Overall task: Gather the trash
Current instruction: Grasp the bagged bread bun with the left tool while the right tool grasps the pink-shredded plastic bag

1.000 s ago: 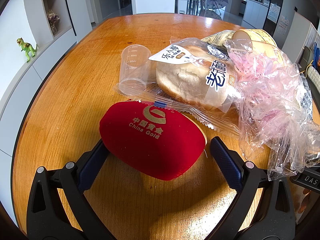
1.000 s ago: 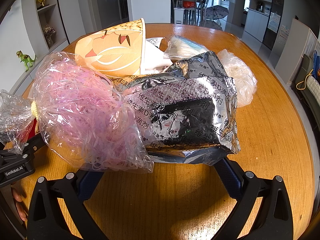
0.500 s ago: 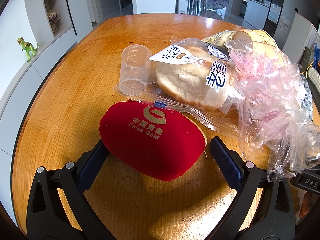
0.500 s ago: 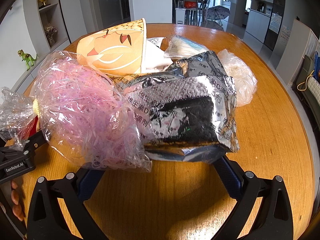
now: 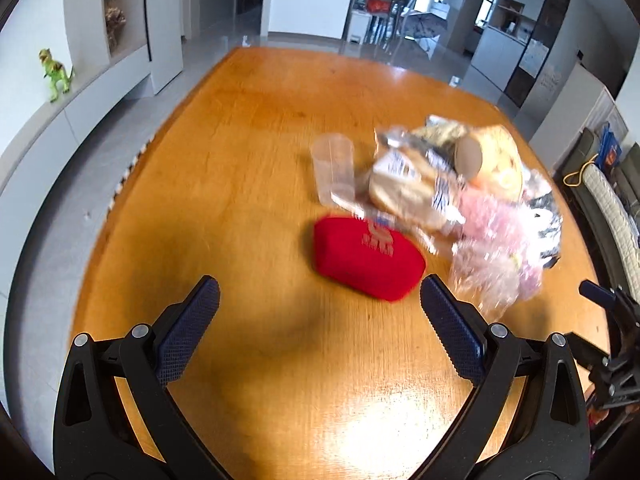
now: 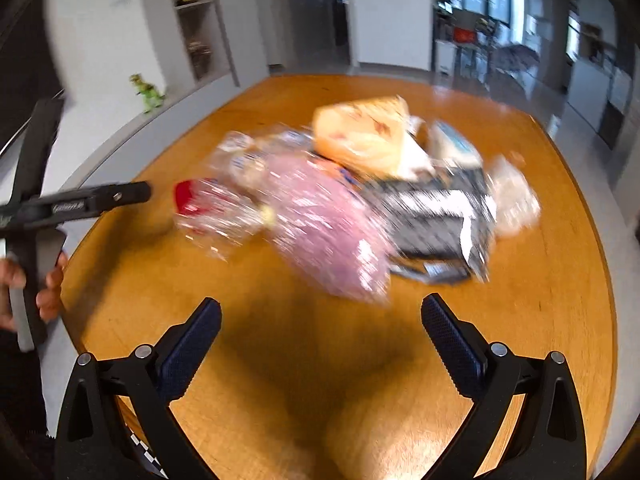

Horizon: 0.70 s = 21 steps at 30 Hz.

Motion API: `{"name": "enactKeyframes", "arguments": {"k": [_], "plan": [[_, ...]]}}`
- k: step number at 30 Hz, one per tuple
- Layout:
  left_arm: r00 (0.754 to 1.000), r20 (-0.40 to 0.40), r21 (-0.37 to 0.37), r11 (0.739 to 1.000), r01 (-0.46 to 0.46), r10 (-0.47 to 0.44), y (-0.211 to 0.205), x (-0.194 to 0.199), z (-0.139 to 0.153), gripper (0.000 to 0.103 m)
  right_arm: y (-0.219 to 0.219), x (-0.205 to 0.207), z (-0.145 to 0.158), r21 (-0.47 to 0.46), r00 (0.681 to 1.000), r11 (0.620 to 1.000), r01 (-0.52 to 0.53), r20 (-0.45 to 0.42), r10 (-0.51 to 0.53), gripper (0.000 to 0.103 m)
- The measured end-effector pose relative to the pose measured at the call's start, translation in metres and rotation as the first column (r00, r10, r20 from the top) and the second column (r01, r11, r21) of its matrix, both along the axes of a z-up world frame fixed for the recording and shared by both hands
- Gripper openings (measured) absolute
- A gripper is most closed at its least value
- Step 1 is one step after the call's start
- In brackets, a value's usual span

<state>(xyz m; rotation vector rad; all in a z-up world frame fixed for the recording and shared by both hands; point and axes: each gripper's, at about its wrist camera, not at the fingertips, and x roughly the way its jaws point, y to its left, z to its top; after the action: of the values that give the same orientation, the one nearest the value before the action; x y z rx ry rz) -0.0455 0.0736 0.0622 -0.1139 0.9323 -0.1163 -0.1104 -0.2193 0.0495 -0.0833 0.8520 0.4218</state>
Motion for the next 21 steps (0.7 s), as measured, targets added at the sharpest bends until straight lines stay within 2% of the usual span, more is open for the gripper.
{"name": "enactKeyframes", "arguments": {"k": [4, 8, 10, 11, 12, 15, 18, 21], "plan": [[0.998, 0.004, 0.012, 0.998, 0.056, -0.056, -0.002, 0.017, 0.013, 0.097, 0.041, 0.025, 0.002, -0.095, 0.997, 0.993, -0.073, 0.024, 0.075, 0.098], [0.99, -0.012, 0.013, 0.99, 0.138, -0.137, -0.019, 0.036, 0.019, 0.097, 0.061, 0.06, -0.011, -0.195, 0.998, 0.979, -0.064, 0.014, 0.068, 0.093], [0.98, -0.02, 0.015, 0.98, 0.199, -0.199, -0.036, 0.046, 0.023, 0.097, 0.064, 0.069, -0.018, -0.216, 0.998, 0.975, -0.058, -0.011, 0.058, 0.078], [0.975, -0.021, 0.028, 0.975, 0.221, -0.22, -0.044, 0.051, 0.024, 0.097, 0.064, 0.075, -0.022, -0.229, 0.999, 0.972, -0.047, -0.035, 0.04, 0.058], [0.969, -0.019, 0.052, 0.968, 0.247, -0.247, -0.054, 0.057, 0.026, 0.097, 0.06, 0.08, -0.025, -0.204, 0.997, 0.978, -0.044, -0.074, 0.029, 0.048], [0.955, -0.035, 0.122, 0.948, 0.296, -0.294, -0.078, 0.073, 0.023, 0.097, 0.04, 0.072, -0.024, -0.095, 0.993, 0.995, -0.006, -0.122, -0.005, 0.033], [0.947, -0.087, 0.164, 0.934, 0.319, -0.308, -0.094, 0.095, 0.012, 0.097, 0.02, 0.054, -0.016, -0.004, 0.988, 1.0, 0.028, -0.149, -0.028, 0.033], [0.939, -0.139, 0.191, 0.922, 0.338, -0.316, -0.105, 0.111, -0.002, 0.097, 0.008, 0.035, -0.009, 0.002, 0.991, 0.999, 0.035, -0.126, -0.034, 0.033]]}}
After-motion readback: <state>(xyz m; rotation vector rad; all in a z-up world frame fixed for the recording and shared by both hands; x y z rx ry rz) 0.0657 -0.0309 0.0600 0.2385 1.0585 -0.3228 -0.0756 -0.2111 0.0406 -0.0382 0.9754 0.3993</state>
